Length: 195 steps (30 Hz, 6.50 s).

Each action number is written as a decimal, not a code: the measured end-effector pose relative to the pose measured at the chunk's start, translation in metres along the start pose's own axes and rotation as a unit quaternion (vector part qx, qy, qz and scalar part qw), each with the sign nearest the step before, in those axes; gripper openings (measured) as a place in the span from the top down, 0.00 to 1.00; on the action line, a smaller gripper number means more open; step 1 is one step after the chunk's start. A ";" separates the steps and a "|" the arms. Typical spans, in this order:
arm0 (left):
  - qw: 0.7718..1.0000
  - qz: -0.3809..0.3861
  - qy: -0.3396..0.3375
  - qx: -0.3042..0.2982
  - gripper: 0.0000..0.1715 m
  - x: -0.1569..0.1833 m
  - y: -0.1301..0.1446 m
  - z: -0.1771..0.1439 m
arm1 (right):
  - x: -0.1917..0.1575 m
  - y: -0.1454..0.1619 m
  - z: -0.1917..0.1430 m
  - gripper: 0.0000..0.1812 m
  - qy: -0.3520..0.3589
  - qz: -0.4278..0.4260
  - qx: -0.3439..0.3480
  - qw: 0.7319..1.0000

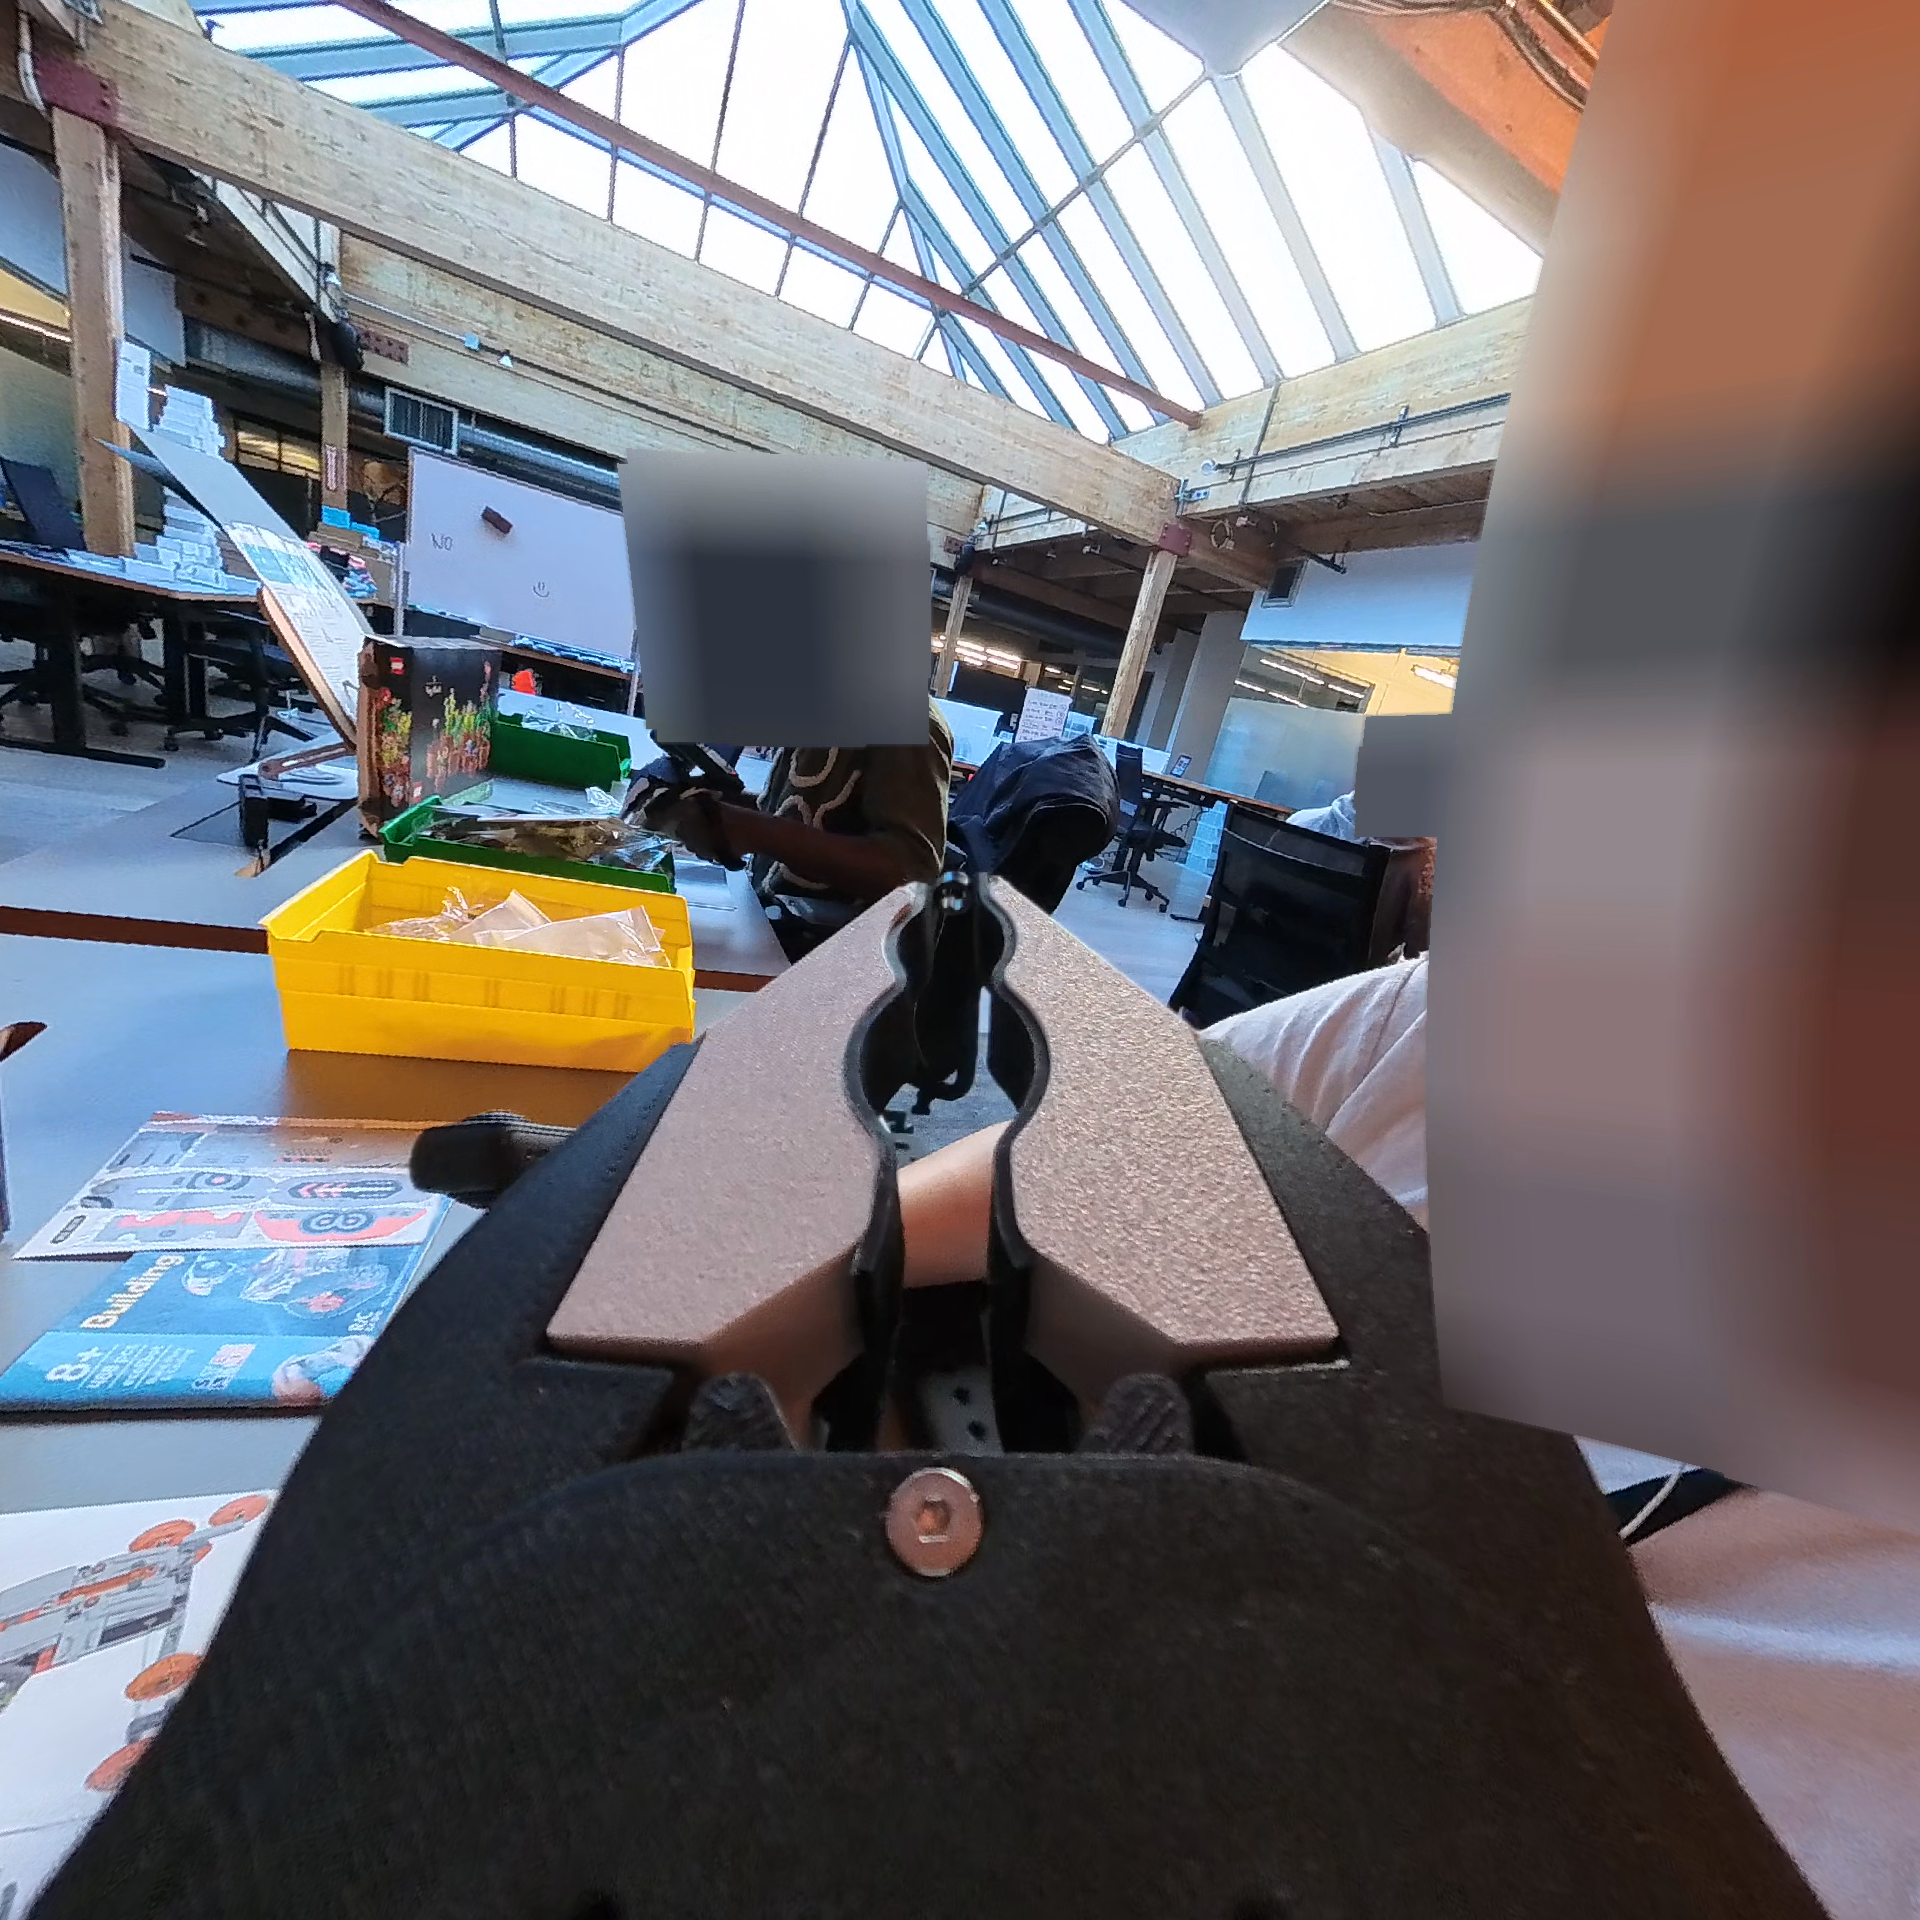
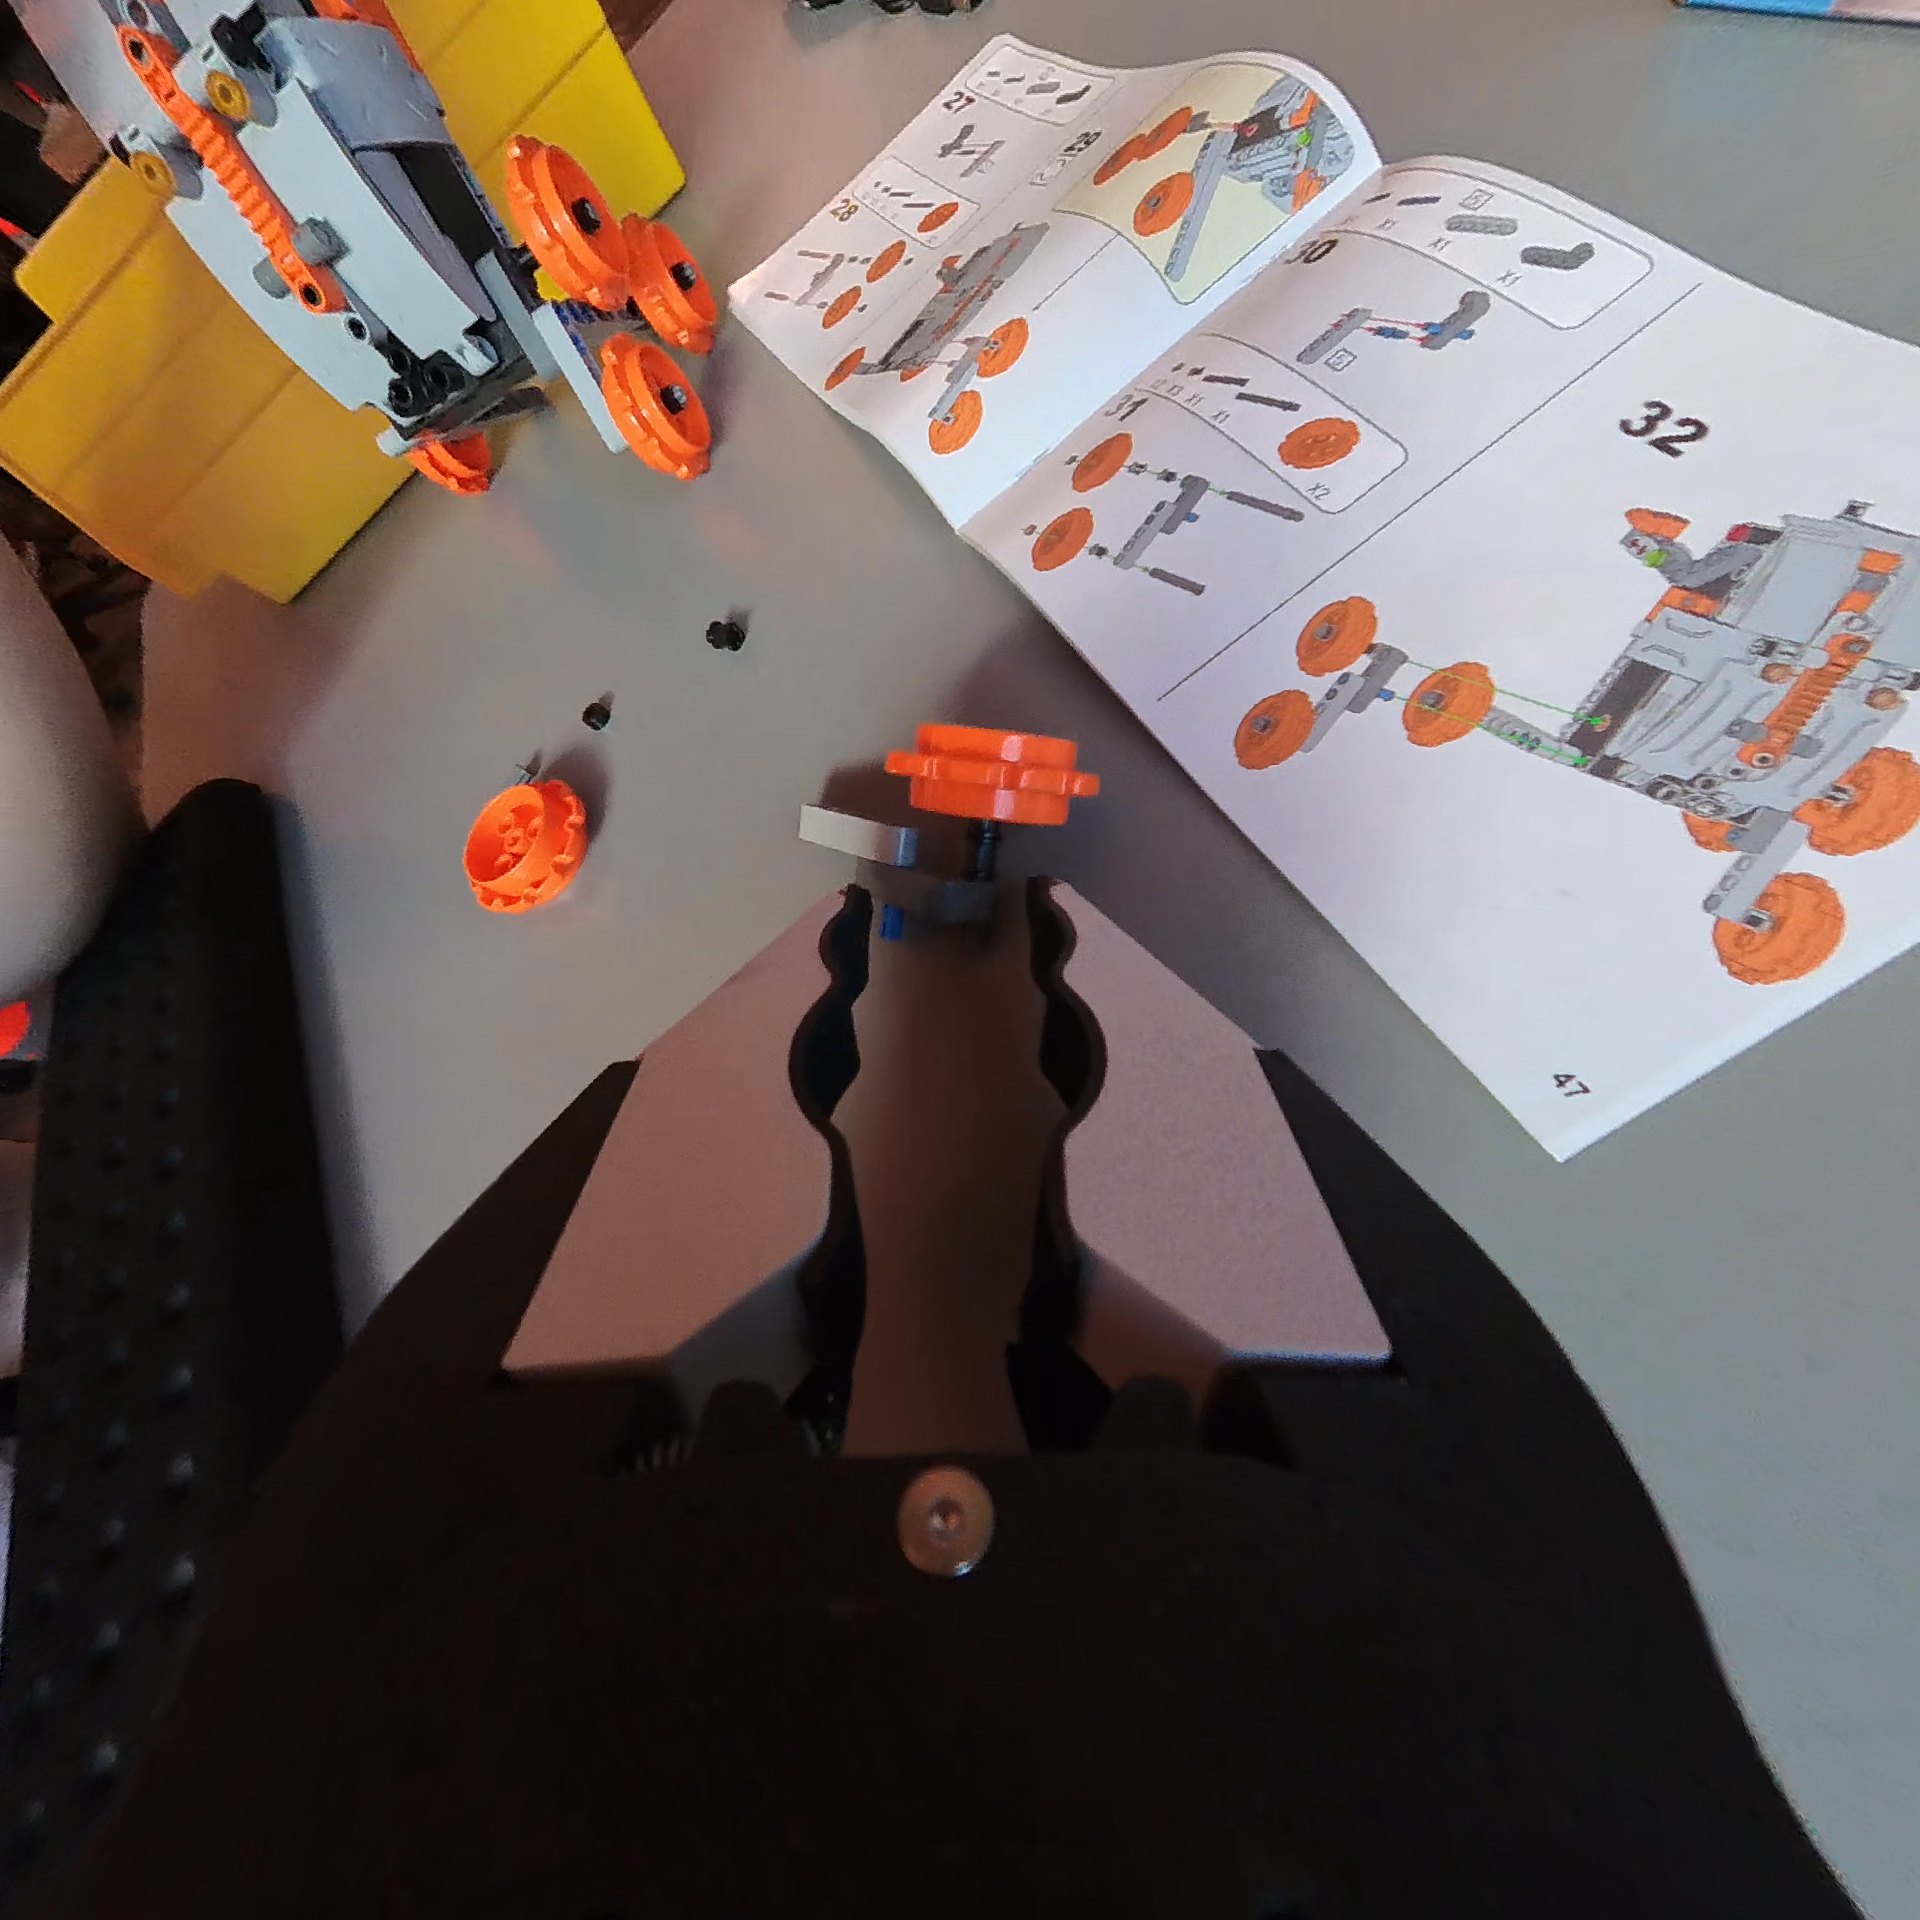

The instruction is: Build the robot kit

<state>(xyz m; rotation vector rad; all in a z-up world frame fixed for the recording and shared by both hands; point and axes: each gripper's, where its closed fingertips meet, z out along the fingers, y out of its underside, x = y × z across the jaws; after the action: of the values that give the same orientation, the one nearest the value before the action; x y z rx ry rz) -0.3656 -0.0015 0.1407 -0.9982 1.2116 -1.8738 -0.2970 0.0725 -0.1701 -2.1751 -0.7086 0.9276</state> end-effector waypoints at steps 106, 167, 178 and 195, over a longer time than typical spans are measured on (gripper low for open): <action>0.930 -0.027 -0.250 -0.269 0.97 -0.104 0.107 -0.030 | -0.011 0.034 -0.028 0.89 -0.110 -0.115 -0.198 0.967; 0.729 0.327 -0.330 -0.503 0.97 -0.136 0.150 -0.037 | -0.046 -0.088 -0.040 0.91 -0.155 0.151 0.219 0.952; 0.711 0.340 -0.319 -0.526 0.97 -0.139 0.160 -0.036 | -0.037 -0.081 -0.035 0.91 -0.103 0.098 0.193 0.971; 0.704 0.346 -0.325 -0.528 0.97 -0.136 0.156 -0.037 | -0.039 -0.085 -0.039 0.91 -0.086 0.053 0.212 0.972</action>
<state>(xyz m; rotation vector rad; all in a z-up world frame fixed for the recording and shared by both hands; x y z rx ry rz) -0.3123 0.0774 -0.0473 -1.3016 1.8145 -0.0462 -0.3088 0.0864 -0.0703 -1.7816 -0.4243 1.2119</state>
